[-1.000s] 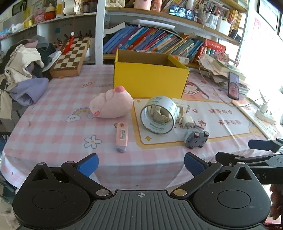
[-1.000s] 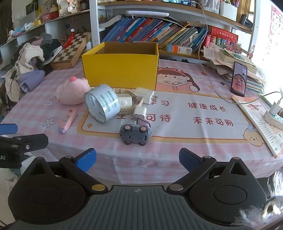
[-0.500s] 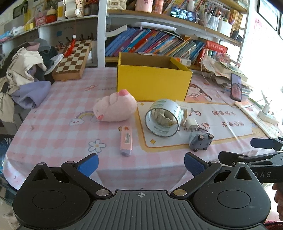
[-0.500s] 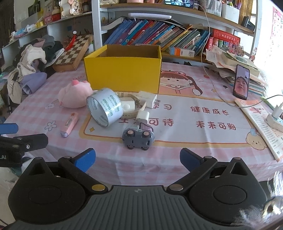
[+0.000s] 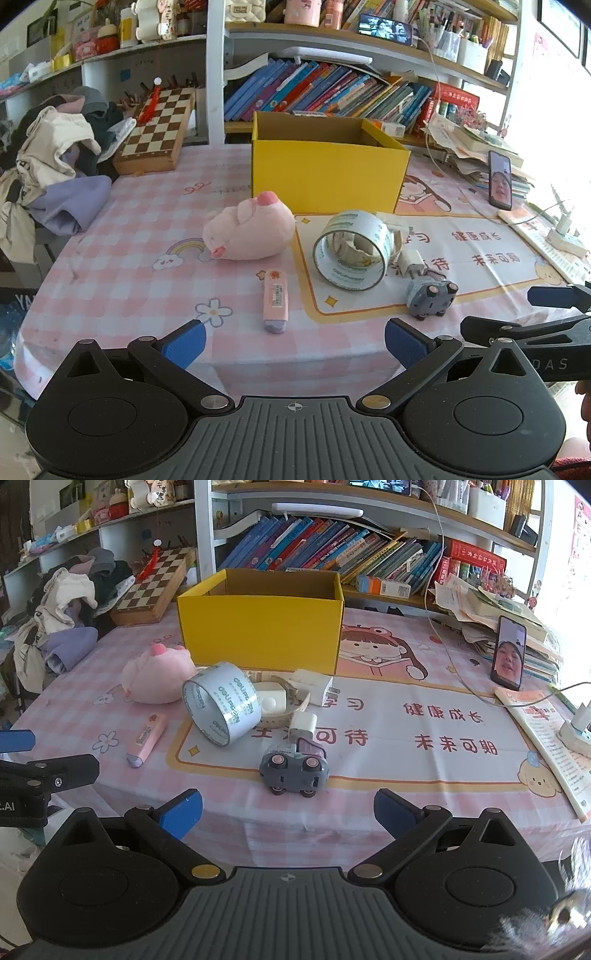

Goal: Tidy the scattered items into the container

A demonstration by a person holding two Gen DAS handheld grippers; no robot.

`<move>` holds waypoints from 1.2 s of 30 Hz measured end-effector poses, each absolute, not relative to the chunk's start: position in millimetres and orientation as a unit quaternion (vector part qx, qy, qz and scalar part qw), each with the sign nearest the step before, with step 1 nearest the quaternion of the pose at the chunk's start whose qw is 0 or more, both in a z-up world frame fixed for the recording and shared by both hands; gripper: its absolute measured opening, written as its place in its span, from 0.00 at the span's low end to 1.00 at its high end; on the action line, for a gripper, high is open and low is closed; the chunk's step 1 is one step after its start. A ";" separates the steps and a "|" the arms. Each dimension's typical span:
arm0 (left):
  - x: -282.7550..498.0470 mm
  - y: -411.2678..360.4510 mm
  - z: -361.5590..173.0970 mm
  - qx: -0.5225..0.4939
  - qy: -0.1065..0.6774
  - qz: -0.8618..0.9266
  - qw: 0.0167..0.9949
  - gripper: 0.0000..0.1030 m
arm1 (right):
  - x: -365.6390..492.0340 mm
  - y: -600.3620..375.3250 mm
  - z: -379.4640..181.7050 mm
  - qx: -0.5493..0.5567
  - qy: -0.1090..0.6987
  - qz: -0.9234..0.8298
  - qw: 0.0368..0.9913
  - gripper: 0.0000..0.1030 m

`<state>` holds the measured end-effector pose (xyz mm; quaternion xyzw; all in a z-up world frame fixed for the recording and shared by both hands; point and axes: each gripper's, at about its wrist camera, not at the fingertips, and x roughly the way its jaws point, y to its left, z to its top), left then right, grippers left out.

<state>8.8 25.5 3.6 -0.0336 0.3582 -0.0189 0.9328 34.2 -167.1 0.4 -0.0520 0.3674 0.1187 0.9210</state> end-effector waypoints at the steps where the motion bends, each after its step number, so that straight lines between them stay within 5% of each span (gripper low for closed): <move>1: 9.4 26.7 3.2 -0.035 0.359 -0.019 0.932 1.00 | 34.7 -166.4 0.5 -0.053 0.368 0.117 0.921 0.98; 17: 21.1 28.1 -7.2 -0.050 0.385 -0.034 0.921 1.00 | 54.5 -164.8 -4.8 -0.049 0.379 0.115 0.917 0.98; 36: 67.2 30.2 -28.0 -0.028 0.409 -0.022 0.912 0.94 | 110.3 -160.0 -29.4 -0.044 0.426 0.137 0.893 0.85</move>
